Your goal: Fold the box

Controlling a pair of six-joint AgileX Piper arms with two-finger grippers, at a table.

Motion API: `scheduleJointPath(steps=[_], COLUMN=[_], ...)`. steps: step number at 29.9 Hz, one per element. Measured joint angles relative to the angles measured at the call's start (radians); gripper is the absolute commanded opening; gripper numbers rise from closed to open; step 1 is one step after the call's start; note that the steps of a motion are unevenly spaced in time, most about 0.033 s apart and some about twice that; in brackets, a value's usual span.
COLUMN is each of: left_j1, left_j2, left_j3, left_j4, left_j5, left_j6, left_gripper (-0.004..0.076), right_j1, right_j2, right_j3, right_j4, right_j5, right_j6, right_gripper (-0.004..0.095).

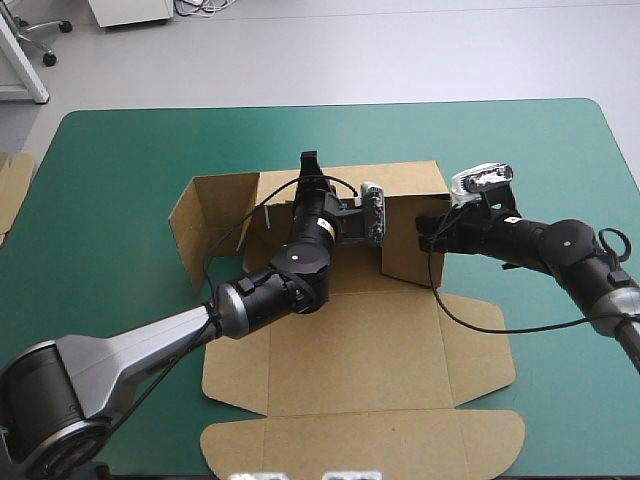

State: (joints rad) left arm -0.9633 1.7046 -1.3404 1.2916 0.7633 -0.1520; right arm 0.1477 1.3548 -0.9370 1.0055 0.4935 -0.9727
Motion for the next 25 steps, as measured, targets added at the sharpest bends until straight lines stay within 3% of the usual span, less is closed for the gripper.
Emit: scheduleJointPath(steps=[9, 21, 25], left_j1=[-0.016, -0.020, -0.025], left_j2=[0.033, 0.060, 0.060], left_j3=[-0.009, -0.020, -0.020], left_j4=[0.011, 0.052, 0.060], left_j5=[0.034, 0.081, 0.084], left_j6=[0.012, 0.008, 0.007], left_gripper=[-0.0007, -0.0008, -0.0008], right_j1=[-0.001, -0.005, -0.009], right_j2=[0.065, 0.110, 0.111], right_j3=[-0.028, -0.077, -0.078], right_j4=[0.002, -0.016, -0.014], right_j5=[-0.017, -0.025, -0.032], right_j6=[0.014, -0.043, -0.077], right_gripper=[0.0277, -0.0034, -0.0031])
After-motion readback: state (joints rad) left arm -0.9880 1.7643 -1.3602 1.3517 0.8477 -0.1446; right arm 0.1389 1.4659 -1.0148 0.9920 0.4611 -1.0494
